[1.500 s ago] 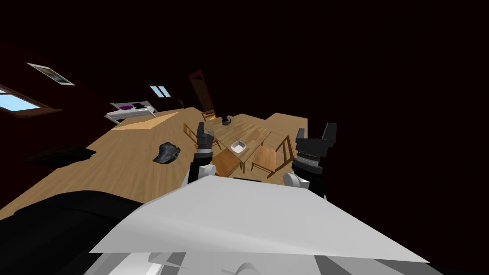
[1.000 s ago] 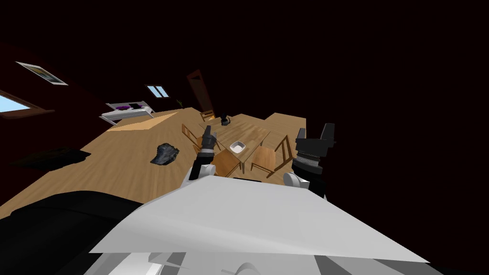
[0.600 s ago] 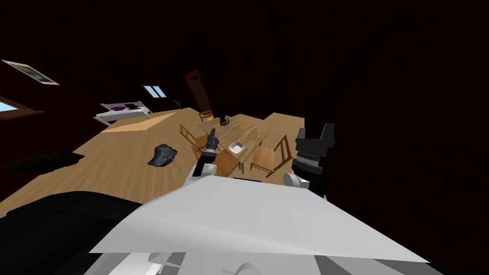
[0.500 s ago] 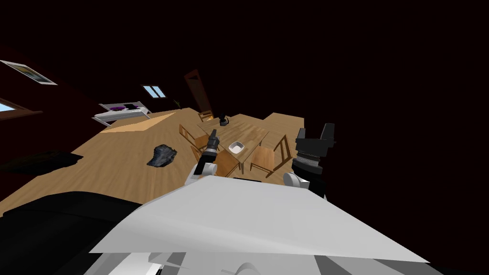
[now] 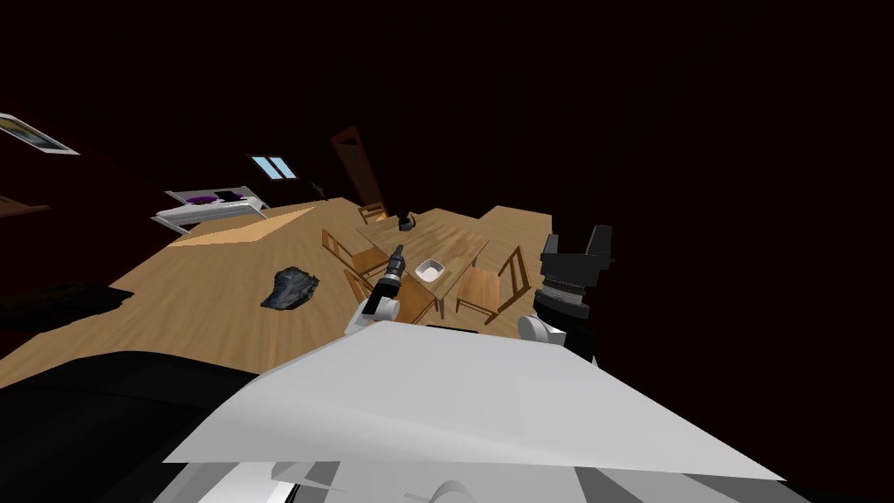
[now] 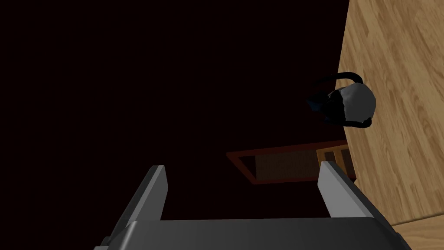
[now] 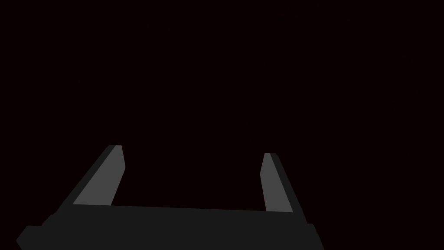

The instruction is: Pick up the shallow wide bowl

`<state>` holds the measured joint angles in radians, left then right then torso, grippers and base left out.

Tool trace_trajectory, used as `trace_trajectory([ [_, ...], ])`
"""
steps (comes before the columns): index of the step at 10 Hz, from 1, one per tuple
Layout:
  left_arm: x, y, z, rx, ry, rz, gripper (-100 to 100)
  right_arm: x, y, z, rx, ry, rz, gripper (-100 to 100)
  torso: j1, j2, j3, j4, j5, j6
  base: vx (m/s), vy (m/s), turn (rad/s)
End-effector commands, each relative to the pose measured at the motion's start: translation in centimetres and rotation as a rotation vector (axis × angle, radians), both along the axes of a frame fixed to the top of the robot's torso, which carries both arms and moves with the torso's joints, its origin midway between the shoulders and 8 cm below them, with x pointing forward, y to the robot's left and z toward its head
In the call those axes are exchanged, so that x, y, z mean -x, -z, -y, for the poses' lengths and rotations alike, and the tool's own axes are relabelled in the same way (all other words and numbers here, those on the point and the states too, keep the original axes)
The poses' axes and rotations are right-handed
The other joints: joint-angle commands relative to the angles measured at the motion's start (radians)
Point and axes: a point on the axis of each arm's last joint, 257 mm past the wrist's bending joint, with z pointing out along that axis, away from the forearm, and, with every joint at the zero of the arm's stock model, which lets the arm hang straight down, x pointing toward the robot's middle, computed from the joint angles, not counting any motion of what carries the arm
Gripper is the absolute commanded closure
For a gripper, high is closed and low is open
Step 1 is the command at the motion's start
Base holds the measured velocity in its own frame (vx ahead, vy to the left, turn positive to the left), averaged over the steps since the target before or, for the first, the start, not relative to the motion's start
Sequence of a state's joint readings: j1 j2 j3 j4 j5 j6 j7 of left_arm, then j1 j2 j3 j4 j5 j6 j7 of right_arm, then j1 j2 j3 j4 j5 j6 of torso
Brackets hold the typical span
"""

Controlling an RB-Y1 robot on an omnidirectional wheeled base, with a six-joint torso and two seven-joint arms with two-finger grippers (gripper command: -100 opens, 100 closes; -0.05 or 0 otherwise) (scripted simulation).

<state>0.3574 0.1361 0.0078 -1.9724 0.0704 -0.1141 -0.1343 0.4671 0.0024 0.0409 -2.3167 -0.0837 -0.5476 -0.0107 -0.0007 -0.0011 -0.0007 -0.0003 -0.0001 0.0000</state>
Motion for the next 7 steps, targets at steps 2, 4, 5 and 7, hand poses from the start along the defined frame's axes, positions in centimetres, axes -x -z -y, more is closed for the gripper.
trace_trajectory([
  [2, -1.0, 3.6, 0.0, 0.006, -0.004, -0.105, -100, 0.0, 0.0, 0.0, 0.000, 0.000, 0.000, 0, 0.000, 0.000, 0.000, 0.000, 0.000, 0.000, 0.012, -0.012, -0.044],
  [4, -1.2, 5.1, 0.0, 0.008, -0.005, -0.145, -100, 0.0, 0.0, 0.0, 0.000, 0.000, 0.000, 0, 0.000, 0.000, 0.000, 0.000, 0.000, 0.000, 0.013, -0.011, -0.027],
  [5, -1.5, 6.6, -0.1, 0.010, -0.007, -0.186, -100, 0.0, 0.0, 0.0, 0.000, 0.000, 0.000, 0, 0.000, 0.000, 0.000, 0.000, 0.000, 0.000, 0.008, -0.007, -0.028],
  [7, -1.8, 9.6, -0.1, 0.014, -0.009, -0.270, -100, 0.0, 0.0, 0.0, 0.000, 0.000, 0.000, 0, 0.000, 0.000, 0.000, 0.000, 0.000, 0.000, 0.012, -0.010, -0.050],
])
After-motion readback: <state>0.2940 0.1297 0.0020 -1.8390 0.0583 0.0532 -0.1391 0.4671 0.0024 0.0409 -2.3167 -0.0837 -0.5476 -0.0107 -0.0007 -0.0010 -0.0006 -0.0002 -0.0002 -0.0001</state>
